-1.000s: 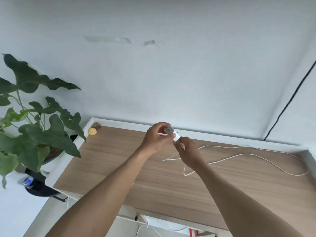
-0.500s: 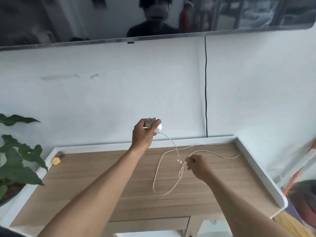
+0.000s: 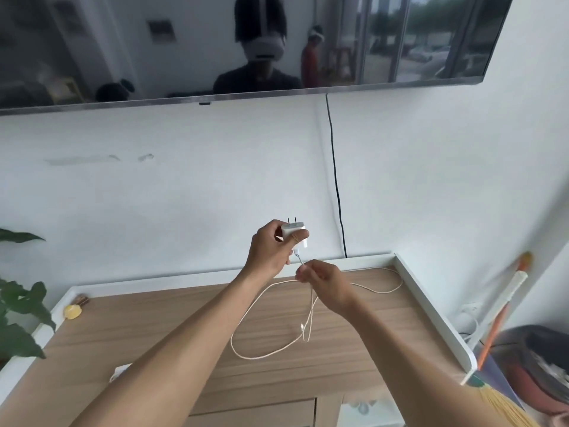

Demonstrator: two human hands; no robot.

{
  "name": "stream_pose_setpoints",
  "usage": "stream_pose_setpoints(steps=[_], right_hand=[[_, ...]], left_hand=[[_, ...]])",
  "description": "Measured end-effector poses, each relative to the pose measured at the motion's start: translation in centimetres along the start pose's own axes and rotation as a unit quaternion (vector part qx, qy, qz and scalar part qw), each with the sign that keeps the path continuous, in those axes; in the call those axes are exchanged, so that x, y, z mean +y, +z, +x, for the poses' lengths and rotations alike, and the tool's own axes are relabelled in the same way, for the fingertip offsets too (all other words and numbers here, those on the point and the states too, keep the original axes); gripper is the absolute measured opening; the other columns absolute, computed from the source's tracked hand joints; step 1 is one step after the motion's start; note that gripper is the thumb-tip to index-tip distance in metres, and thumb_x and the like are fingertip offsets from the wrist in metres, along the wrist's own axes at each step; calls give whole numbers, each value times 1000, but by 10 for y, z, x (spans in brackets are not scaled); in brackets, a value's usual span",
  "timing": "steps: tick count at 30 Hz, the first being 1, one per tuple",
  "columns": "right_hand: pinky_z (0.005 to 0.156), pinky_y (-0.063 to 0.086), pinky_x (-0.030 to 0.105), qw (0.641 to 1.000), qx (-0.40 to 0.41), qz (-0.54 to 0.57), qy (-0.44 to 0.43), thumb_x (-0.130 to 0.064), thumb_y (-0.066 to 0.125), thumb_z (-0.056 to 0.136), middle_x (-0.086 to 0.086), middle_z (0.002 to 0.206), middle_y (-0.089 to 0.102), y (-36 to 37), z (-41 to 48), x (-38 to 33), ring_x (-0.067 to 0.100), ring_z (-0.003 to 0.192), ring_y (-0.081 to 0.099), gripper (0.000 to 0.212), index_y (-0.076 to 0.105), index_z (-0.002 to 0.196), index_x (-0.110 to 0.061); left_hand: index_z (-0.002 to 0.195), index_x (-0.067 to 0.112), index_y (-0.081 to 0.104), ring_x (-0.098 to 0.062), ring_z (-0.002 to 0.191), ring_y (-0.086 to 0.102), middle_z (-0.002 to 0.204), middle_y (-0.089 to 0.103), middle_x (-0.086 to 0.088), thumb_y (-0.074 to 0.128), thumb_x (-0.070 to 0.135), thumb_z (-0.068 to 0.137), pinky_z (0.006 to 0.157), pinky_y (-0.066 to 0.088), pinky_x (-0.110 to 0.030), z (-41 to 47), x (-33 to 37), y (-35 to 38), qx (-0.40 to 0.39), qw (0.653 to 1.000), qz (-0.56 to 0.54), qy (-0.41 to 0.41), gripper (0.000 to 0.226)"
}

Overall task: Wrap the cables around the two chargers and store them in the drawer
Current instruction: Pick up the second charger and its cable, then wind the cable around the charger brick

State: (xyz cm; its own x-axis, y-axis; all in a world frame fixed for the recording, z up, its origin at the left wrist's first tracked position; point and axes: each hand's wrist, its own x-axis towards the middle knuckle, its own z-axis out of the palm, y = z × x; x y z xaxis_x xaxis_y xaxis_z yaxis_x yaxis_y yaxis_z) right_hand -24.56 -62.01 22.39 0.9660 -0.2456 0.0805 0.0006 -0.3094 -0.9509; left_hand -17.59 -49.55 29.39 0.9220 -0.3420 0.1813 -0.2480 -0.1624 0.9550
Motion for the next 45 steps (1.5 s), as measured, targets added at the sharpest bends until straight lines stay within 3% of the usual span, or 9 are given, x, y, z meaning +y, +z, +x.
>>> stream_pose_setpoints(steps=[6, 12, 15, 24, 26, 28, 31, 39, 45], right_hand=[[60, 47, 30, 999, -37, -20, 19, -28, 54, 96, -1, 58, 58, -22, -8, 3, 14, 53, 56, 28, 60, 74, -11], [55, 47, 30, 987, -21, -153, 41, -32, 56, 92, 0, 57, 47, -71, -4, -18, 16, 49, 53, 26, 61, 71, -18], [49, 35, 24, 985, -6, -167, 36, -32, 56, 93, -3, 55, 44, -83, -2, -43, 15, 48, 40, 25, 65, 74, -16], [45, 31, 17, 972, 5, -233, -22, -23, 48, 95, -5, 60, 52, -68, -14, -87, 5, 42, 39, 24, 69, 87, -15], [46, 35, 16, 969, 18, -243, -38, -22, 46, 95, -6, 63, 57, -60, -18, -87, 3, 45, 45, 24, 69, 89, -16], [57, 46, 29, 962, 32, -264, -62, -25, 46, 95, -2, 70, 63, -49, -22, -83, 12, 56, 52, 25, 68, 86, -18], [61, 49, 41, 948, 60, -292, -109, -29, 45, 95, -4, 65, 59, -33, -28, -73, 21, 62, 51, 25, 65, 85, -20], [49, 45, 35, 914, 148, -291, -240, -26, 47, 95, -6, 73, 57, 3, -54, -41, 20, 58, 53, 22, 66, 106, -25], [50, 36, 21, 971, 120, -88, -187, -19, 59, 94, -5, 60, 53, 0, -54, -22, 6, 49, 39, 12, 68, 86, -17]], left_hand=[[96, 11, 66, -21, 55, 52, 71, 59, -11, 62, 33, 91, 60, 49, -31, -10, 8, -9, -156, 988, -5, 17, 22], [121, 16, 56, -16, 65, 53, 88, 61, -12, 50, 37, 98, 64, 46, -29, -20, 2, -15, -269, 950, 158, 12, 31], [124, 23, 53, -17, 73, 55, 97, 63, -11, 45, 30, 101, 72, 50, -37, -22, -2, -16, -296, 931, 211, 13, 25], [110, 17, 57, -11, 73, 58, 93, 64, 0, 51, 33, 97, 62, 42, -22, -23, 3, -9, -202, 928, 307, 63, 21], [104, 14, 60, -12, 68, 60, 86, 65, 1, 54, 35, 95, 62, 46, -26, -20, 2, -10, -151, 944, 289, 53, 24], [96, 10, 63, -17, 63, 64, 78, 69, -1, 57, 35, 94, 67, 53, -32, -18, 2, -10, -125, 963, 237, 20, 26], [86, 5, 67, -22, 61, 65, 73, 69, -10, 63, 34, 92, 70, 61, -40, -17, 2, -11, -116, 988, 73, -71, 30], [87, -2, 65, -25, 64, 67, 77, 59, -15, 66, 29, 90, 61, 59, -34, -20, 3, -18, -62, 969, -135, -198, 31], [94, 0, 67, -22, 66, 64, 79, 63, -13, 59, 25, 94, 62, 59, -31, -31, 5, -23, -128, 966, -152, -164, 26]])
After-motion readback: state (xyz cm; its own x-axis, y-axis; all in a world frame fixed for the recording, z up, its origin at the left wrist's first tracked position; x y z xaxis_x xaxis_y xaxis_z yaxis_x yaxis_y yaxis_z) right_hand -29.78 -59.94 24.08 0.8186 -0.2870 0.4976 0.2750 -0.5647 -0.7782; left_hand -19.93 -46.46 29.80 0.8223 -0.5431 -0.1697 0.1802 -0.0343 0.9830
